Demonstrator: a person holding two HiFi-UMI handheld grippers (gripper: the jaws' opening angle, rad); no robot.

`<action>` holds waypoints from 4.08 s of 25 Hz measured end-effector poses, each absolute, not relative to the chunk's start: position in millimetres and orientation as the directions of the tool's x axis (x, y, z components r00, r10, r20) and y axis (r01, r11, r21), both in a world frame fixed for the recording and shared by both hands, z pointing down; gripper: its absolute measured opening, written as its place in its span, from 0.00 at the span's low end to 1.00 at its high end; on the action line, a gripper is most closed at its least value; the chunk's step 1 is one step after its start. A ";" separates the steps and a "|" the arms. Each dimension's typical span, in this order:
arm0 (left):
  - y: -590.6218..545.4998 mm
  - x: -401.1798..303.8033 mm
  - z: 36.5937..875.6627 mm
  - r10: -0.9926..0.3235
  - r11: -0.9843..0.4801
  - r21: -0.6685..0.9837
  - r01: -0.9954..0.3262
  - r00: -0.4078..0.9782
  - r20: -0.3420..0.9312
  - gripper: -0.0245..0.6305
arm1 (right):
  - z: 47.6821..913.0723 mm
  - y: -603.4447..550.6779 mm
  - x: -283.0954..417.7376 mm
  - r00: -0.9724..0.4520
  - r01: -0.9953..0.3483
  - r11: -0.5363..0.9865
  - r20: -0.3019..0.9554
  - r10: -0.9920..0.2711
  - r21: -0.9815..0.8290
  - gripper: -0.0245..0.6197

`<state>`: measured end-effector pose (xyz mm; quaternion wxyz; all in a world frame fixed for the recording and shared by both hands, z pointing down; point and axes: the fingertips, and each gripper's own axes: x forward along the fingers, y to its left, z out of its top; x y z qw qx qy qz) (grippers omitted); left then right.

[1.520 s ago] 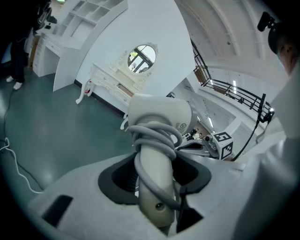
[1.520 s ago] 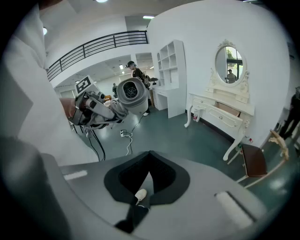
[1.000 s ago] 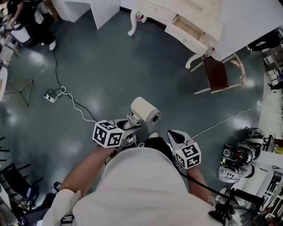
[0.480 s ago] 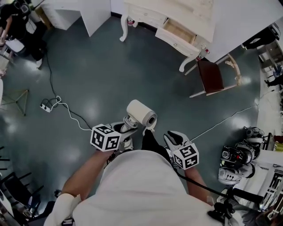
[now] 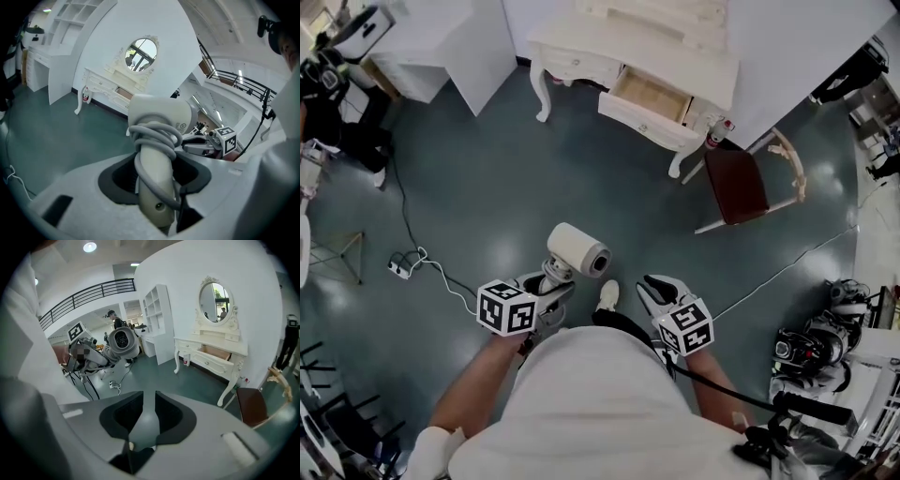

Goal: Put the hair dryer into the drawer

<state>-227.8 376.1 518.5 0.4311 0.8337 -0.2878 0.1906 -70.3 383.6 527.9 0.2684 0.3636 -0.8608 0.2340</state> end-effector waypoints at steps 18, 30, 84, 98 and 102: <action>242.9 -124.3 521.6 -0.277 -0.472 0.592 -0.654 0.747 0.604 0.35 | 555.2 279.3 32.7 -0.571 -0.802 0.526 0.621 -0.538 -0.283 0.17; 110.0 -97.4 530.6 -0.189 -0.543 0.620 -0.566 0.802 0.567 0.35 | 545.7 171.0 48.8 -0.474 -0.869 0.431 0.657 -0.586 -0.242 0.16; -294.3 48.7 720.1 0.115 -0.864 0.237 -0.444 0.284 0.952 0.35 | 549.3 -218.5 266.3 -0.516 -0.831 0.490 0.693 -0.503 -0.262 0.16; -332.5 92.0 776.5 0.076 -0.943 0.160 -0.292 0.281 0.957 0.36 | 572.5 -225.6 302.4 -0.504 -0.834 0.469 0.747 -0.434 -0.290 0.16; -339.7 96.6 784.8 0.022 -0.951 0.117 -0.288 0.313 0.950 0.36 | 577.3 -220.6 310.5 -0.499 -0.834 0.465 0.764 -0.408 -0.297 0.16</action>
